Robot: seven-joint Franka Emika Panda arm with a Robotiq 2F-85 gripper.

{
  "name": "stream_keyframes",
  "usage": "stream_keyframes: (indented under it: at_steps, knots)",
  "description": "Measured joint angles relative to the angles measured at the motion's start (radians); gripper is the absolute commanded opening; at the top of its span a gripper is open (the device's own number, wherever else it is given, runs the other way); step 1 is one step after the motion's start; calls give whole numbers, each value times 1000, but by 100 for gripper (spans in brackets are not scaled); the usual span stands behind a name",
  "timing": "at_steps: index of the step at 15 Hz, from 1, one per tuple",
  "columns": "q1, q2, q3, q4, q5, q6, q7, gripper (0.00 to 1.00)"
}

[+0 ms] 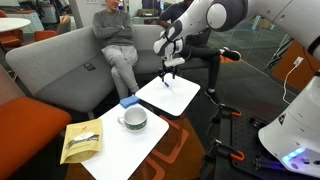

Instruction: Pick up the blue pen from the table on the right and put it inside the green and white mug

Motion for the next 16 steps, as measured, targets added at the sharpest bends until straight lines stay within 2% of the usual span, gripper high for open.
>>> stream_keyframes:
  at_steps: [1,4,5,7,13,15,16]
  knots:
    - [-4,17,0,19,-1,-15,0,99]
    - [-9,71,1,81,-4,-52,0,83]
    - [-9,87,2,102,-5,-61,0,81]
    - [-9,117,5,145,-7,-86,0,57]
    - [-16,182,9,264,-10,-171,0,10]
    - [-24,200,9,297,-12,-189,0,0]
    - [-28,207,9,313,-12,-200,0,2]
